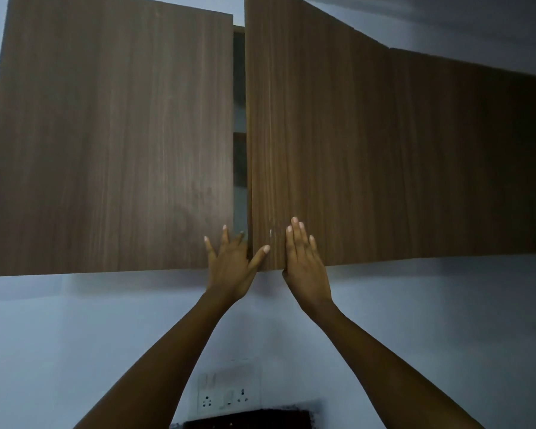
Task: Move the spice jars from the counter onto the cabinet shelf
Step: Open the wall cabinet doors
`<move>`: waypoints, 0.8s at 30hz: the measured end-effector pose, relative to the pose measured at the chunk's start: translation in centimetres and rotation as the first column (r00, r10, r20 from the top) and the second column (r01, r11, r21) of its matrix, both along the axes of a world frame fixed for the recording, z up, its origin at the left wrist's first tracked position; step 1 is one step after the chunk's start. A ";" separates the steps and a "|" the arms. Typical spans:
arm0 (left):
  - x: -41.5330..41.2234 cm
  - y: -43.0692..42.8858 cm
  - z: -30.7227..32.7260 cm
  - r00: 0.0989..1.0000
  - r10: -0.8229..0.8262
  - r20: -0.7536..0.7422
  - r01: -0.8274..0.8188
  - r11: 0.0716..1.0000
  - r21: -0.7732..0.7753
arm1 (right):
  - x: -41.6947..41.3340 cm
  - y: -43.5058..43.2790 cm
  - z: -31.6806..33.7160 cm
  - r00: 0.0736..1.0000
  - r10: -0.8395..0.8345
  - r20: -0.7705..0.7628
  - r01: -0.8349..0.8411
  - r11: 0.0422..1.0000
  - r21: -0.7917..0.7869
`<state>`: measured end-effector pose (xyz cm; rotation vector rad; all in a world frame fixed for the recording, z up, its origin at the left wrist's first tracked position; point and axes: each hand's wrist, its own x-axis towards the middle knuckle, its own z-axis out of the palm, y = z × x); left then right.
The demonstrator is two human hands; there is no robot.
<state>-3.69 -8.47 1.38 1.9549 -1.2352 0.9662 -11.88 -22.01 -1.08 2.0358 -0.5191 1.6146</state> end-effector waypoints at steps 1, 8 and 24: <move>-0.6 0.0 -0.2 0.998 -0.058 -0.029 0.057 0.998 -0.028 | -0.4 0.3 0.0 1.000 0.012 0.006 -0.012 1.000 0.006; -4.6 0.6 -0.7 0.949 -0.262 -0.175 0.234 0.958 -0.167 | -3.4 2.2 -0.4 0.989 0.139 0.045 -0.142 0.986 0.084; -15.6 1.1 -1.7 0.924 -0.352 -0.148 0.288 0.897 -0.336 | -12.2 3.3 -1.0 0.925 0.352 0.142 -0.373 0.913 0.166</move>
